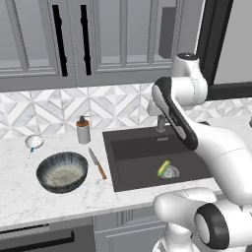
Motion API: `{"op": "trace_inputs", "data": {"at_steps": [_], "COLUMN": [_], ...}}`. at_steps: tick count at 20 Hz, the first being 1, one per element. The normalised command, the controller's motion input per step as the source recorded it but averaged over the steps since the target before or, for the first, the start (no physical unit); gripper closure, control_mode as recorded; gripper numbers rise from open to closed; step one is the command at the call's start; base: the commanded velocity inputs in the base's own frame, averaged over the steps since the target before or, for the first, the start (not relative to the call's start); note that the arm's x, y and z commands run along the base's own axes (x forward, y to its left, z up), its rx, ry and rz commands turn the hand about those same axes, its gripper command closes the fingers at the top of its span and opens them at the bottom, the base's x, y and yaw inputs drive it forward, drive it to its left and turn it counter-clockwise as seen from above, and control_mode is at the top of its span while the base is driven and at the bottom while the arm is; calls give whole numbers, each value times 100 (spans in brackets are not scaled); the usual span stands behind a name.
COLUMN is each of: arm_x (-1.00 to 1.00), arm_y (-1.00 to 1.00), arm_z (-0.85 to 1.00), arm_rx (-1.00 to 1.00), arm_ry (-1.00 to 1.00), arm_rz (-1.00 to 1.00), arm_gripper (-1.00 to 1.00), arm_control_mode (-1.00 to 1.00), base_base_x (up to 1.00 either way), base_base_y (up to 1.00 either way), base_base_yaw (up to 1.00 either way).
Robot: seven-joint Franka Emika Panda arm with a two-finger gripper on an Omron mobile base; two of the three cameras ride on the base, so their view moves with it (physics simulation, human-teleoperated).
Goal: Pick the corn from the sink and place it in the bowl. Then pick the bowl and place it in the microwave. Then close the microwave door and press the start button.
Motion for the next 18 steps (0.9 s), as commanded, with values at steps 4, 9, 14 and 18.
{"op": "trace_inputs", "data": {"at_steps": [4,9,14,18], "arm_x": [-50,-68,-40,-3], "arm_y": [-11,-23,-24,-5], "arm_z": [-16,-42,-51,-52], "arm_rx": [0,0,0,0], "arm_ry": [-2,1,3,3], "arm_rz": [0,0,-5,-18], "arm_gripper": [-100,-100,-100,-100], "arm_control_mode": [-100,-100,-100,-100], "base_base_x": [0,0,0,0], "base_base_y": [0,0,0,0], "base_base_yaw": [0,0,0,0]}}
